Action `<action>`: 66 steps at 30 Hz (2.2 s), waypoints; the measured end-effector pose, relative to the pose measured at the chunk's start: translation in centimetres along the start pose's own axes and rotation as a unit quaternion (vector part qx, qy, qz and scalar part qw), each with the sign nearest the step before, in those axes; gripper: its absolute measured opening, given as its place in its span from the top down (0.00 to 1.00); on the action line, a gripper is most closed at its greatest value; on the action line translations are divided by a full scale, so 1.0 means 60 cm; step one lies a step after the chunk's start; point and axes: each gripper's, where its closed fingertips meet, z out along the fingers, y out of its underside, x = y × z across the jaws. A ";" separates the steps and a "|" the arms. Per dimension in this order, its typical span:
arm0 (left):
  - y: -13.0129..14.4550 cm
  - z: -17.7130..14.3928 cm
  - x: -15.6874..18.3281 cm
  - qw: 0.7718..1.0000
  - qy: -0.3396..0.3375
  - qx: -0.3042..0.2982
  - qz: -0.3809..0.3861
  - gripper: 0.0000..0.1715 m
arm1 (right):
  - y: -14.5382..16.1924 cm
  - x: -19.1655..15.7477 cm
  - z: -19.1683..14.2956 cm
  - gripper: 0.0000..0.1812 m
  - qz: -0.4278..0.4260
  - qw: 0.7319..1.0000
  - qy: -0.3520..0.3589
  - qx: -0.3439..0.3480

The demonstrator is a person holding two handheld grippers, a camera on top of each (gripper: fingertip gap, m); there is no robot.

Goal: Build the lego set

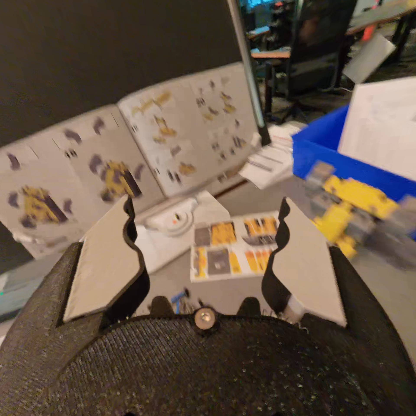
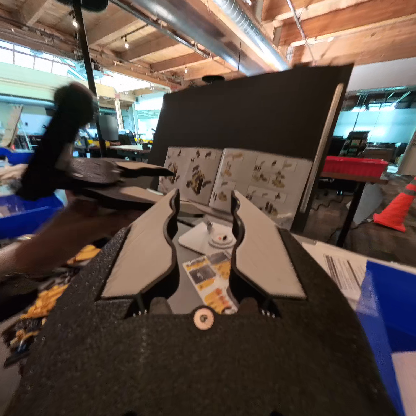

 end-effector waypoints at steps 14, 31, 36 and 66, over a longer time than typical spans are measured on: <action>0.004 0.206 -0.087 0.982 -0.169 -0.049 0.063 0.28 | -0.184 0.136 0.007 0.80 -0.048 0.991 0.118 0.050; 0.003 0.105 -0.136 0.998 -0.032 0.008 -0.056 0.56 | -0.064 0.103 0.083 0.75 0.008 0.998 0.029 -0.053; 0.043 0.074 -0.182 0.995 -0.039 -0.012 -0.097 0.57 | 0.083 0.044 0.153 0.63 -0.007 0.979 -0.010 -0.204; 0.055 0.024 -0.300 0.976 0.004 0.031 -0.216 0.53 | 0.149 -0.117 0.280 0.63 0.041 0.969 -0.141 -0.198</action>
